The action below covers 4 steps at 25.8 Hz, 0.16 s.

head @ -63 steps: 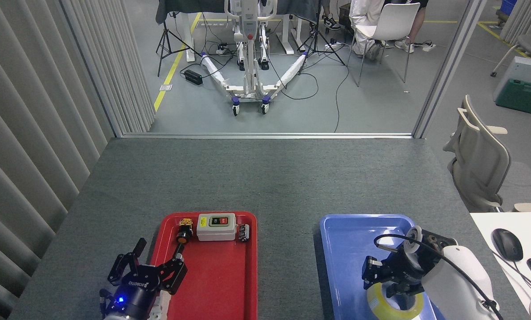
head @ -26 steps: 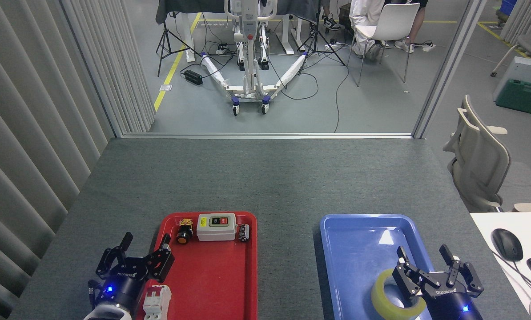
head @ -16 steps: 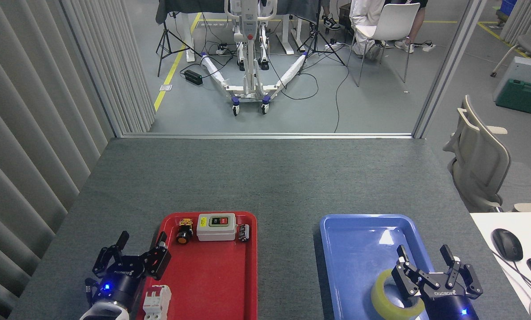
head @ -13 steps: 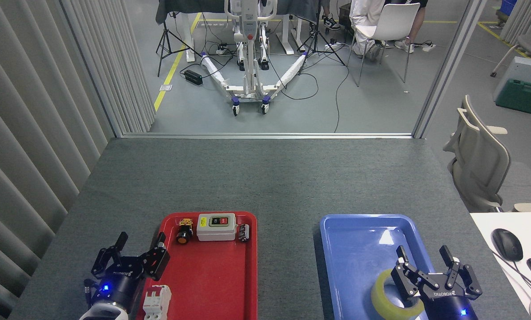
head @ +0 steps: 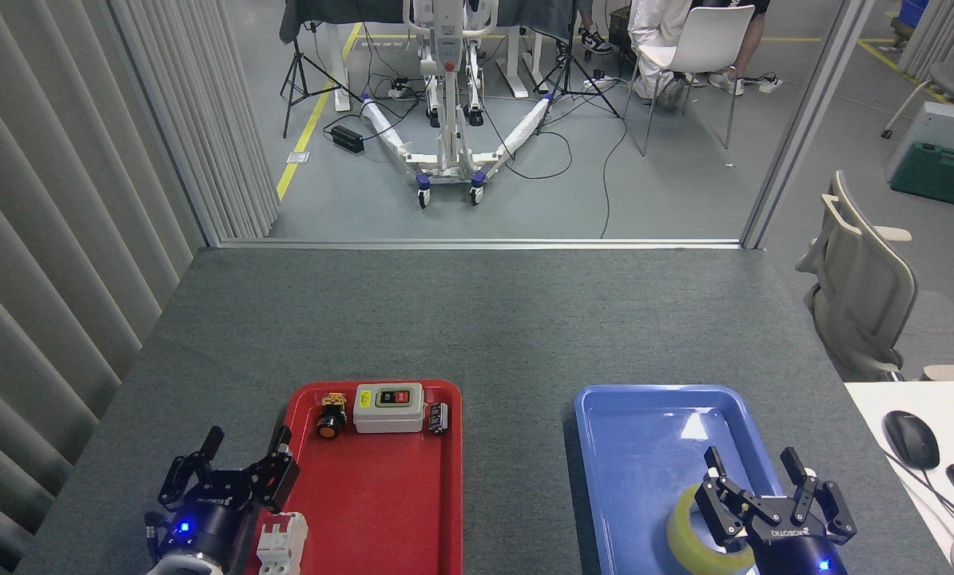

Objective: Place and move tape with both arms

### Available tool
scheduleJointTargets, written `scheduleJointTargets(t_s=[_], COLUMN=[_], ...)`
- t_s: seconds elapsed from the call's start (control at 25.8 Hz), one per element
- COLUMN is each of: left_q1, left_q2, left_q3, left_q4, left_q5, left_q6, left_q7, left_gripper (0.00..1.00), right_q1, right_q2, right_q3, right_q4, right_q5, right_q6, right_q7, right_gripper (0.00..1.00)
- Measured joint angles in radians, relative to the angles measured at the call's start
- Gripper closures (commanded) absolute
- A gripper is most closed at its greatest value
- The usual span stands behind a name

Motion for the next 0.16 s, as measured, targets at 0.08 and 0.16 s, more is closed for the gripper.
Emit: scheduleJointTargets(t_s=[0.08,0.16], left_q1=[0.0,-0.001], left_q2=[0.0,0.001], left_q3=[0.001,0.002], left_q4=[0.001,0.003], left_q5=[0.0,0.0], left_q6=[0.0,0.0], left_q7=[0.001,0.002], left_gripper=[0.0,0.0], right_q1=[0.0,0.0], right_q2=[0.001,0.001], right_q3=[0.0,0.0], right_q4=[0.0,0.0], right_q5=[0.0,0.0], right_q6=[0.0,0.0], right_q7=[0.001,0.003], right_gripper=[0.0,0.0])
